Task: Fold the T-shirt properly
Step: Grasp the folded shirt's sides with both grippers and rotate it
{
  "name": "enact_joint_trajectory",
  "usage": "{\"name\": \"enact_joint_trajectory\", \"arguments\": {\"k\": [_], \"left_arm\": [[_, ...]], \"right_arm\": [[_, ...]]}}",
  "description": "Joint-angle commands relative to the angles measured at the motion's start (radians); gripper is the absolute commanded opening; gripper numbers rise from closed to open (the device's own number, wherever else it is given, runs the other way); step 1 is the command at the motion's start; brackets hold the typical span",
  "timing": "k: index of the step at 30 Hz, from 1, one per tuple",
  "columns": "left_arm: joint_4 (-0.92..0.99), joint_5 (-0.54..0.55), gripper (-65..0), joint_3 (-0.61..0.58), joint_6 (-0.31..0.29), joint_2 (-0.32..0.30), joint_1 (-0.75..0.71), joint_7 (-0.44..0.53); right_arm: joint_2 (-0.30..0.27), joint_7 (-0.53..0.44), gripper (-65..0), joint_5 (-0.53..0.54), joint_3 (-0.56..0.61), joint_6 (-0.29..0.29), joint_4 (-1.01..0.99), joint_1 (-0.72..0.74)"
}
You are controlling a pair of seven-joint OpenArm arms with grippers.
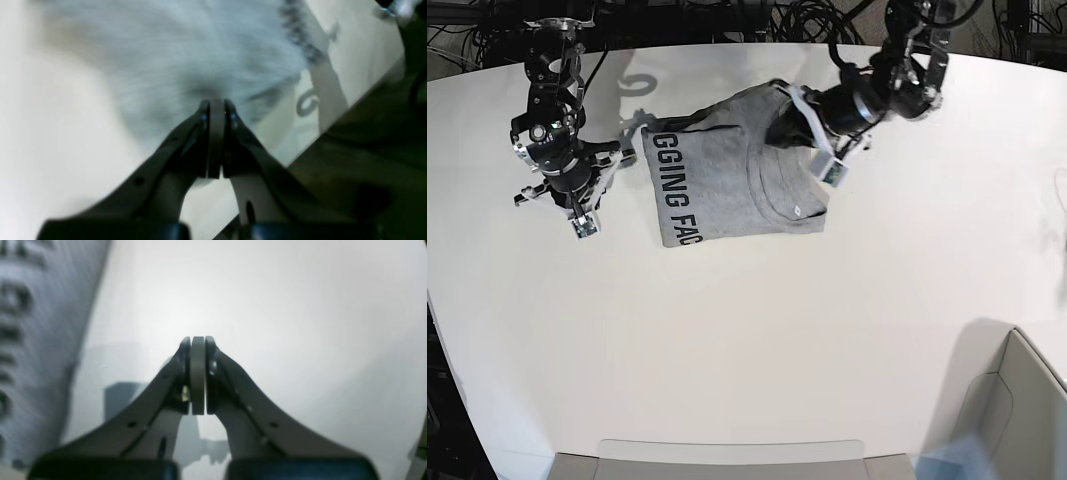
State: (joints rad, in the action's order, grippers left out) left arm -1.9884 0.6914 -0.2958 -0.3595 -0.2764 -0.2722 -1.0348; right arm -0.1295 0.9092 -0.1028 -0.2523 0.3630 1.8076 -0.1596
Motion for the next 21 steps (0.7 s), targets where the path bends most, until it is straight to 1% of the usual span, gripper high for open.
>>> {"name": "enact_joint_trajectory", "arguments": {"k": [1,4,6,8,10,12,13,15,18,21], "left_arm": [[-0.024,-0.039,-65.0,-0.047,0.0,-0.011,0.003,0.034],[-0.021,-0.147,-65.0,-0.187,0.001,-0.024,0.006,0.057],[-0.007,-0.212,-65.0,-0.242,0.006,-0.024,0.008,0.063],[0.034,-0.281,-65.0,-0.271,0.006,-0.019,0.009,0.063],[0.082,-0.332,-65.0,-0.271,0.006,-0.017,0.011,0.066],[0.114,-0.364,-65.0,-0.27,0.006,-0.019,0.032,0.066],[0.128,-0.364,-65.0,-0.26,0.007,-0.021,0.047,0.066],[0.157,-0.364,-65.0,-0.204,0.007,-0.021,0.058,0.066],[0.196,-0.364,-65.0,-0.081,0.007,-0.019,0.064,0.067],[0.223,-0.364,-65.0,0.036,0.007,-0.017,0.069,0.109]], "right_arm": [[-0.017,-0.025,-65.0,0.031,0.0,0.011,0.019,0.001],[-0.043,-0.025,-65.0,0.122,0.0,0.011,0.016,-0.025],[-0.054,-0.025,-65.0,0.176,0.001,0.011,0.014,-0.036],[-0.055,-0.025,-65.0,0.209,0.003,0.012,0.014,-0.044],[-0.055,-0.025,-65.0,0.219,0.009,0.014,0.013,-0.044],[-0.058,-0.025,-65.0,0.219,0.051,0.014,0.013,-0.044],[-0.058,-0.025,-65.0,0.217,0.074,0.014,0.013,-0.044],[-0.06,-0.023,-65.0,0.216,0.112,0.014,0.013,-0.045],[-0.06,-0.023,-65.0,0.216,0.163,0.014,0.013,-0.059],[-0.06,-0.023,-65.0,0.216,0.225,0.014,0.014,-0.082]]}}
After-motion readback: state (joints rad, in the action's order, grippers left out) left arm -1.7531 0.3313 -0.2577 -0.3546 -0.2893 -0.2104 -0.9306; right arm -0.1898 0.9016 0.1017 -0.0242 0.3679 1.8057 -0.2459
